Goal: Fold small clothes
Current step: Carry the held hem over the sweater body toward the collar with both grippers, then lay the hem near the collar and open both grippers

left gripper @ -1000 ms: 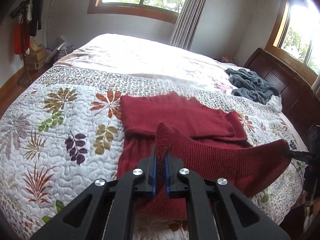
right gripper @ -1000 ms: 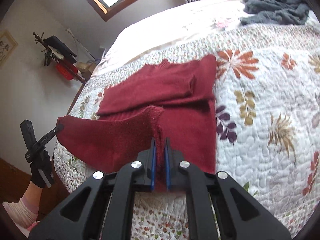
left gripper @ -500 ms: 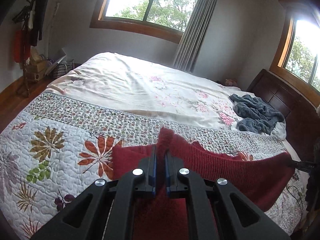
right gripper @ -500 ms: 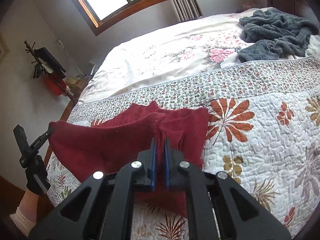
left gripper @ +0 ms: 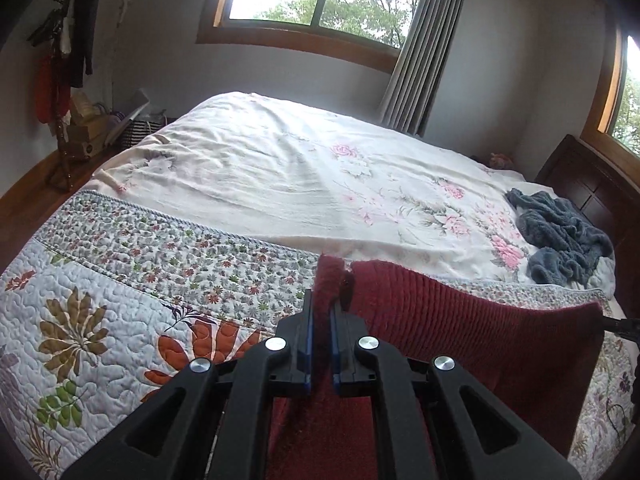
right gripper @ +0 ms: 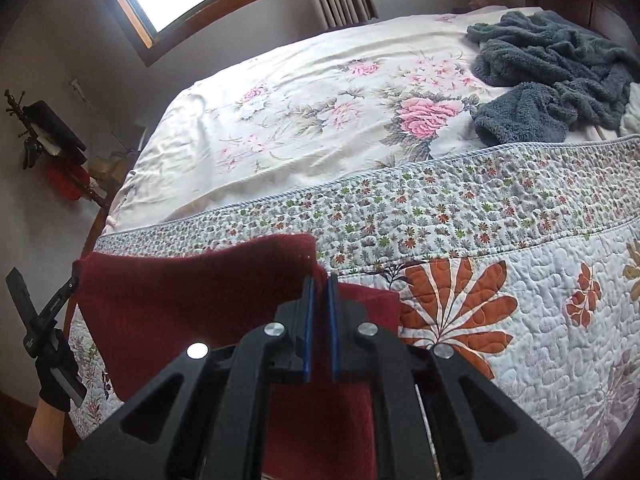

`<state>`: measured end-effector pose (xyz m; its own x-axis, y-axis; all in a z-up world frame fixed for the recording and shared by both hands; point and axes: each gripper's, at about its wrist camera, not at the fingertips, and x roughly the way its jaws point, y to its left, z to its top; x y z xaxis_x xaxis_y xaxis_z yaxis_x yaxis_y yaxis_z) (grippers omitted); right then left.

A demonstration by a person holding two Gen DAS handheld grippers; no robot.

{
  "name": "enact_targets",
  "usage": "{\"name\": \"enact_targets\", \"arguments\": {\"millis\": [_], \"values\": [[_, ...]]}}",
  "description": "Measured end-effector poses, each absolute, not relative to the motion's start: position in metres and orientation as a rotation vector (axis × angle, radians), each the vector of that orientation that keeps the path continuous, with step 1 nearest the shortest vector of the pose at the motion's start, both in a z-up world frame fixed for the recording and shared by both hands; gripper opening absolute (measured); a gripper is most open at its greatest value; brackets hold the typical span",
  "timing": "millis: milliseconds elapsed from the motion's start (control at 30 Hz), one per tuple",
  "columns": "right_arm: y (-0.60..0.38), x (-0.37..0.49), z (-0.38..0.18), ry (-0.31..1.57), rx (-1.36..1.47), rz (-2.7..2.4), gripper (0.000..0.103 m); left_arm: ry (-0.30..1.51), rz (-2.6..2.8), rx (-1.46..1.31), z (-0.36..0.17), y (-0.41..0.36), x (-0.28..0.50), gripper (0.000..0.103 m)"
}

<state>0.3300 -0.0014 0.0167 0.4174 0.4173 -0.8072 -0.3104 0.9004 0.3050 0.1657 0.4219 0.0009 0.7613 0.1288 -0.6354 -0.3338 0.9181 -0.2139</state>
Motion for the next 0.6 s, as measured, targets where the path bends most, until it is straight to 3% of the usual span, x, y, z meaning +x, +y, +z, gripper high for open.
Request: {"name": "enact_targets", "arguments": {"millis": [67,400,600], "values": [[0.003,0.342,0.004,1.060,0.100,0.436,0.000,0.691,0.267,-0.321,-0.014,0.424,0.178,0.006],[0.003,0.371,-0.059,1.164,0.095,0.369,0.000,0.862,0.323,-0.279,-0.090,0.432,0.219,0.008],[-0.003,0.354,-0.091,1.236,0.101,0.376,0.006,0.878,0.380,-0.320,-0.100,0.453,0.214,0.018]]}}
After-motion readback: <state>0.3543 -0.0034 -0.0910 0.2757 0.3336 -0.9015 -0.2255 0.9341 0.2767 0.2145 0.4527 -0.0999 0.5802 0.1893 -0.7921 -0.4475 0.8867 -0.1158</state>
